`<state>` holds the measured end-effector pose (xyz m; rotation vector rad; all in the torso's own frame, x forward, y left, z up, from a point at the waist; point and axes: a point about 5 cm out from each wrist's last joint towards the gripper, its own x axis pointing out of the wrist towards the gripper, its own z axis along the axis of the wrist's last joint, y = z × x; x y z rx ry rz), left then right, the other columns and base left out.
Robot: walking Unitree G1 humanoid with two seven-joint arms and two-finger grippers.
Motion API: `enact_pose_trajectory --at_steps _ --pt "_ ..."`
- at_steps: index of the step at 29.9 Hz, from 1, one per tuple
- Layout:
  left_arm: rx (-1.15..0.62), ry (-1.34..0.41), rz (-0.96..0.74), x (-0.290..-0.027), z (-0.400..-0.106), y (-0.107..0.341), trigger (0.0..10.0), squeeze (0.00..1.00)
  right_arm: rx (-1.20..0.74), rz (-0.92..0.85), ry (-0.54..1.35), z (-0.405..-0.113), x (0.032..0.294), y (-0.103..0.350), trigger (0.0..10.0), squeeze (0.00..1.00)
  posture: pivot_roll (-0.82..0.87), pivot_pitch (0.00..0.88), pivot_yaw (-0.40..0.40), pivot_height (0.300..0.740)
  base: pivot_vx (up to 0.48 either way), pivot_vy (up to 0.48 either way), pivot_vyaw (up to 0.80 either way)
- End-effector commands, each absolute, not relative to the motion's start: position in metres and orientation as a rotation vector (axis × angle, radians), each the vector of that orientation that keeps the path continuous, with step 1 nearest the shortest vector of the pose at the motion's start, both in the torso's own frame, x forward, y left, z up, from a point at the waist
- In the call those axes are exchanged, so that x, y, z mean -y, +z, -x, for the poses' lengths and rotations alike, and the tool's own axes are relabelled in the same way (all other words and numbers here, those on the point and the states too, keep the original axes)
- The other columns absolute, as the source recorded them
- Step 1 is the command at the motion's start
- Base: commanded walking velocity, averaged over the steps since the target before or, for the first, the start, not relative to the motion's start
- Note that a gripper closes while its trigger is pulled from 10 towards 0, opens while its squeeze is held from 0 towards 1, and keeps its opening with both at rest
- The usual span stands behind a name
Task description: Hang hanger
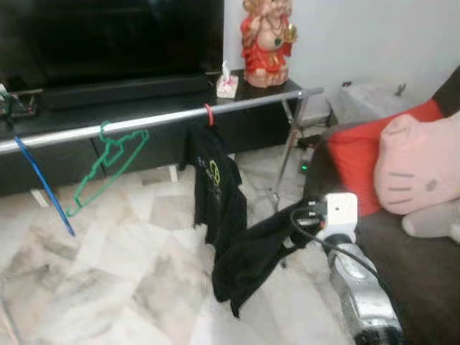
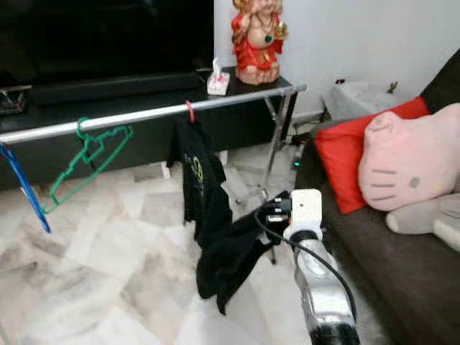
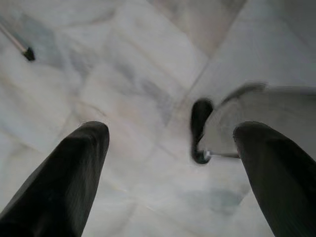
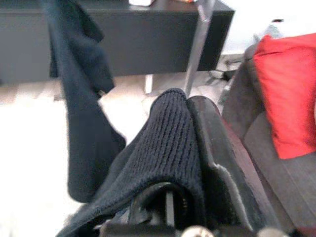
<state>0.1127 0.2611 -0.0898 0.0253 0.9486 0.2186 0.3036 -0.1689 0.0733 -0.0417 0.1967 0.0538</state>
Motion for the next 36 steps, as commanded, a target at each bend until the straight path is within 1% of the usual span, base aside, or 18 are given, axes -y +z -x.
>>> enact_pose_trajectory --at_steps 1,2,3,6,7,10,11,13,14,16,20,26,29,36 --pt "-0.673 0.169 -0.073 -0.252 -0.183 -0.059 10.0 0.0 -0.2 0.046 0.045 -0.308 0.177 0.071 10.0 0.0 0.03 0.0 -0.064 0.716 0.0 0.0 0.0" --pt "-0.561 0.149 -0.105 -0.251 -0.203 -0.044 10.0 0.0 -0.221 0.047 0.041 -0.307 0.181 0.065 10.0 0.0 0.04 0.0 -0.067 0.716 0.0 0.0 0.0" --pt "-0.501 0.14 -0.125 -0.251 -0.211 -0.035 10.0 0.0 -0.234 0.048 0.039 -0.307 0.183 0.062 10.0 0.0 0.04 0.0 -0.067 0.716 0.0 0.0 0.0" --pt "-0.356 0.127 -0.159 -0.246 -0.226 -0.014 10.0 0.0 -0.271 0.055 0.034 -0.307 0.188 0.053 10.0 0.0 0.05 0.0 -0.072 0.716 0.0 0.0 0.0" --pt "-0.277 0.119 -0.164 -0.243 -0.232 -0.001 10.0 0.0 -0.298 0.06 0.033 -0.306 0.191 0.046 10.0 0.0 0.05 0.0 -0.076 0.716 0.0 0.0 0.0" --pt "-0.194 0.106 -0.17 -0.238 -0.238 0.015 10.0 0.0 -0.33 0.064 0.03 -0.304 0.194 0.038 10.0 0.0 0.06 0.0 -0.08 0.716 0.0 0.0 0.0" --pt "-0.132 0.087 -0.174 -0.231 -0.242 0.027 10.0 0.0 -0.361 0.067 0.03 -0.302 0.196 0.031 10.0 0.0 0.06 0.0 -0.081 0.716 0.0 0.0 0.0" --pt "-0.095 0.062 -0.186 -0.224 -0.244 0.036 10.0 0.0 -0.381 0.071 0.032 -0.3 0.197 0.026 10.0 0.0 0.07 0.0 -0.084 0.716 0.0 0.0 0.0" --pt "-0.053 0.039 -0.181 -0.213 -0.246 0.045 10.0 0.0 -0.404 0.082 0.036 -0.298 0.198 0.02 10.0 0.0 0.07 0.0 -0.085 0.716 0.0 0.0 0.0" --pt "-0.02 0.021 -0.175 -0.204 -0.247 0.054 10.0 0.0 -0.421 0.084 0.039 -0.296 0.198 0.015 10.0 0.0 0.07 0.0 -0.087 0.716 0.0 0.0 0.0" --pt "0.066 -0.048 -0.199 -0.177 -0.245 0.077 10.0 0.0 -0.49 0.076 0.038 -0.285 0.199 -0.001 10.0 0.0 0.09 0.0 -0.097 0.716 0.0 0.0 0.8" --pt "0.076 -0.044 -0.195 -0.17 -0.243 0.087 10.0 0.0 -0.515 0.063 0.035 -0.279 0.2 -0.009 10.0 0.0 0.08 0.0 -0.093 0.716 0.0 0.0 0.8" --pt "0.066 -0.063 -0.197 -0.165 -0.251 0.097 10.0 0.0 -0.537 0.012 -0.035 -0.273 0.216 -0.013 10.0 0.0 0.06 0.0 -0.068 0.716 0.0 0.0 0.8" --pt "0.06 -0.088 -0.2 -0.164 -0.256 0.101 10.0 0.0 -0.552 -0.002 -0.047 -0.267 0.216 -0.018 10.0 0.0 0.05 0.0 -0.053 0.716 0.0 0.0 0.8"
